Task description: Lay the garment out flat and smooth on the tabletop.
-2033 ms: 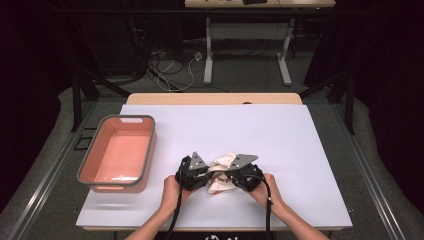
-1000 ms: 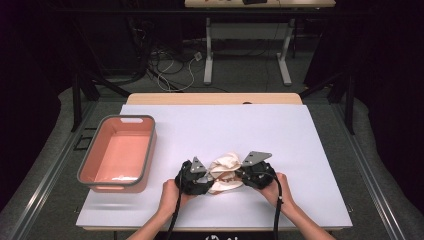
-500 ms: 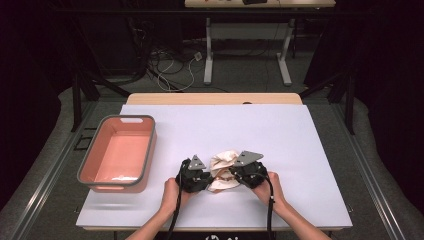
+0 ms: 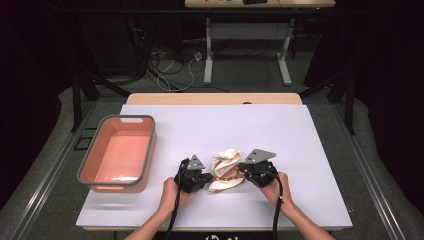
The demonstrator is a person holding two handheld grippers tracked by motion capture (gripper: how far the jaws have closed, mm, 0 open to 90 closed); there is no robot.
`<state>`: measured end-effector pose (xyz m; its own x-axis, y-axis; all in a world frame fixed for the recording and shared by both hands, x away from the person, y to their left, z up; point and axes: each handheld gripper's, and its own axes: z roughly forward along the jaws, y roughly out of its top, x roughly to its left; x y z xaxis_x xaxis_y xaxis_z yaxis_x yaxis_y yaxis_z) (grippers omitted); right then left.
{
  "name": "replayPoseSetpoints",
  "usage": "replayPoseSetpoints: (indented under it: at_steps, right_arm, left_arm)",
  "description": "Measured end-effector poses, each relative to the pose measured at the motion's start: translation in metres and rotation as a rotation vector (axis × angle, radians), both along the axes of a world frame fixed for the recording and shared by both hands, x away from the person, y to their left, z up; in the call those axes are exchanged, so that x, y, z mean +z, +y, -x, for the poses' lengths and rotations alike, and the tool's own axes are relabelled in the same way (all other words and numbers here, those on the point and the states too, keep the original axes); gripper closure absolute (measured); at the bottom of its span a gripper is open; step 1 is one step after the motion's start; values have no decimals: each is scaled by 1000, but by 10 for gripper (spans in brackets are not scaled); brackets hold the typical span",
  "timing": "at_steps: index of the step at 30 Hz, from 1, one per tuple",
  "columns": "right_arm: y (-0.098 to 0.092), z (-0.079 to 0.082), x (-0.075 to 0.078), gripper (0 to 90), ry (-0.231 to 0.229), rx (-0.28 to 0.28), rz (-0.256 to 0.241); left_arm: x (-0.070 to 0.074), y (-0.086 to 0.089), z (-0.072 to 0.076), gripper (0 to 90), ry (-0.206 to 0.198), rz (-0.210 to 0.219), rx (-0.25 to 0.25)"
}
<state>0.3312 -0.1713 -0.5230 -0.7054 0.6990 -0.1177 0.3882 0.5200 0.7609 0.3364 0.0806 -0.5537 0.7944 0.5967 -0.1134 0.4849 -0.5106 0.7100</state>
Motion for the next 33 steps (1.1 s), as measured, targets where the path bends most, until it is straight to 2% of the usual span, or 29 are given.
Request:
replayPoseSetpoints:
  at_steps: [1,5,10,15,16,17,18,20,21,25,33]
  right_arm:
    - [-5,-1,-1,877,14,-19,-10]
    - [-11,-2,-1,875,22,-36,-17]
    - [-15,-4,-4,859,44,-60,4]
    - [-13,-5,-6,751,62,-44,38]
    - [-11,-4,-5,677,50,-36,48]
    - [-11,-4,-5,677,50,-36,48]
    - [-8,-2,-4,588,37,-19,65]
    - [-6,-2,-3,569,31,-19,79]
    - [-3,-1,-3,550,19,-5,101]
    - [3,1,-2,446,4,23,120]
    - [16,4,1,396,-30,71,155]
  left_arm:
    - [1,1,1,897,-5,-1,0]
    - [2,5,1,895,-7,-4,6]
    - [-1,4,0,839,-1,-9,9]
    - [-1,3,1,769,-2,-20,2]
    - [-1,3,1,720,2,-21,1]
    - [-1,3,1,696,2,-21,1]
    - [-1,3,1,666,4,-29,-1]
    - [-1,2,1,655,4,-33,-3]
    - [-1,2,1,641,6,-36,1]
    - [-2,2,0,600,13,-40,3]
    - [-4,0,0,598,6,-36,10]
